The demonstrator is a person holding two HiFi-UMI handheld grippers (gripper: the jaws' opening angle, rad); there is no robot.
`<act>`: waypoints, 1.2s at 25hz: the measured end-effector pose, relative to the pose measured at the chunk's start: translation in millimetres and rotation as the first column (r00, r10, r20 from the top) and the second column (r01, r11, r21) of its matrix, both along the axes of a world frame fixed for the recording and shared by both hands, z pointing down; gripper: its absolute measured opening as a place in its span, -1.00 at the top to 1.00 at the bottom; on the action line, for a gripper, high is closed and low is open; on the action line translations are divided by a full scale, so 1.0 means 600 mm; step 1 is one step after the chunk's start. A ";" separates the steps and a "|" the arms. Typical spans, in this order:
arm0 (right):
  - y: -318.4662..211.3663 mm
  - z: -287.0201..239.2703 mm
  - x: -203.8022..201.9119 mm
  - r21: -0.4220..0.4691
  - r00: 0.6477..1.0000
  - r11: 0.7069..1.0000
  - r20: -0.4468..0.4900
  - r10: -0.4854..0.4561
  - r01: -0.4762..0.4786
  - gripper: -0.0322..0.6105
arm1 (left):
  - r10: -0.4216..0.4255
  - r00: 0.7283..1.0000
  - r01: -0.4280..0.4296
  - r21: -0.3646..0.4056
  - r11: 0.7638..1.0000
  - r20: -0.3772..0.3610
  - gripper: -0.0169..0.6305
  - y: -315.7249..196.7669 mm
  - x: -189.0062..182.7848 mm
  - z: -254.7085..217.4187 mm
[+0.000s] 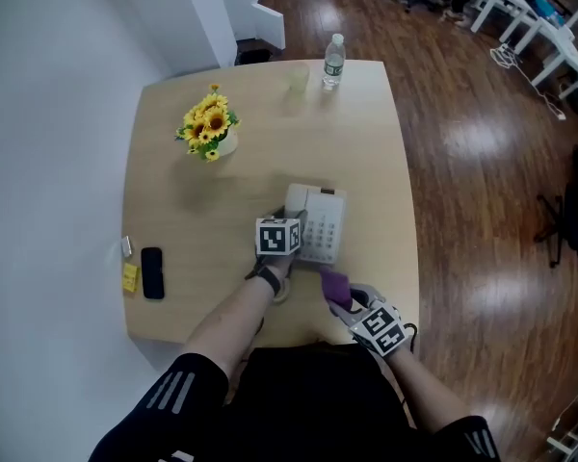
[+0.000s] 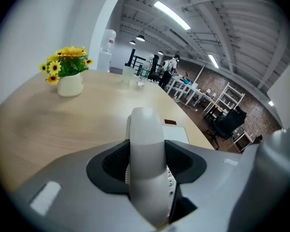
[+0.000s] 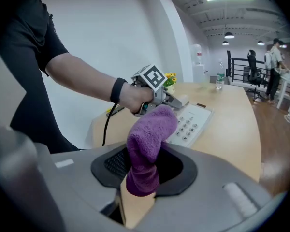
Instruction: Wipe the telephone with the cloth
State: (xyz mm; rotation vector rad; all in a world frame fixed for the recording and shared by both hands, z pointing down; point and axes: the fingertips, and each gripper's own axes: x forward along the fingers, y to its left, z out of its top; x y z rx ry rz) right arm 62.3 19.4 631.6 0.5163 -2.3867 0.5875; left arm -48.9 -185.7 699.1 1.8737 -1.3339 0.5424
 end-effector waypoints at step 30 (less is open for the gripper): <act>-0.055 -0.119 -0.040 0.053 0.974 0.991 0.200 0.110 -0.123 0.47 | 0.368 0.929 -0.342 0.283 0.896 -0.045 0.15 0.179 0.008 -0.211</act>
